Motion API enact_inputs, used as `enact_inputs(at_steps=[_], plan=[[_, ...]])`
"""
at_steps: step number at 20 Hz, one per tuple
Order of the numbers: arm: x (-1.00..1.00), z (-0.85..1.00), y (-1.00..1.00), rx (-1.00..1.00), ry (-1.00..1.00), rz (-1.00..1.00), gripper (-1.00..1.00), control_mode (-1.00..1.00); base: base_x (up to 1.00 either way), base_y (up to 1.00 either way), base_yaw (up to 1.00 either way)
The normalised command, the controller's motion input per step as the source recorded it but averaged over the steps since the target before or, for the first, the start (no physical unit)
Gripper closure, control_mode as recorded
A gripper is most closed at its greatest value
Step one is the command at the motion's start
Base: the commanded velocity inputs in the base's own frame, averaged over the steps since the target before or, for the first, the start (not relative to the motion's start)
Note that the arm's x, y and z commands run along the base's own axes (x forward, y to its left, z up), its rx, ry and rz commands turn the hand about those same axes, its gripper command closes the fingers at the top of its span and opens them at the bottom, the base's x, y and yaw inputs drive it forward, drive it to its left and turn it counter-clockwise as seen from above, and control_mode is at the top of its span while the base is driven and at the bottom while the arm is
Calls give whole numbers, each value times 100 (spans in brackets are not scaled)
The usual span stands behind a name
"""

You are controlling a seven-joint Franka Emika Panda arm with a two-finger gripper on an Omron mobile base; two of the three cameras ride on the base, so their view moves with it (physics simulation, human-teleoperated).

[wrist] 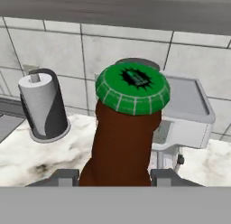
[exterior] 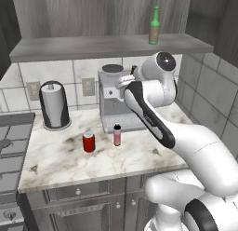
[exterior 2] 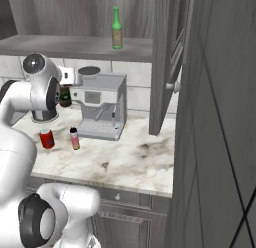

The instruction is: Sort all alcoholic drinks to one cabinet, and non-alcoholic drinks to the other.

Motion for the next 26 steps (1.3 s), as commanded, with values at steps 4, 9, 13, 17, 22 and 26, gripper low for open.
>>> enact_inputs(at_steps=[4, 9, 13, 17, 22, 26], plan=[[-3, 38, 0, -4, -20, 4, 100, -100, 0, 0, 0], [-6, 51, 0, -4, -10, 0, 100, -100, 0, 0, 0], [-4, 56, 0, -5, -4, 0, 100, -100, 0, 0, 0], [-5, 54, 0, -4, -3, 0, 100, -100, 0, 0, 0], [-1, 46, 0, -4, -3, 0, 100, -100, 0, 0, 0], [0, 32, 0, -3, -5, 0, 100, -100, 0, 0, 0]])
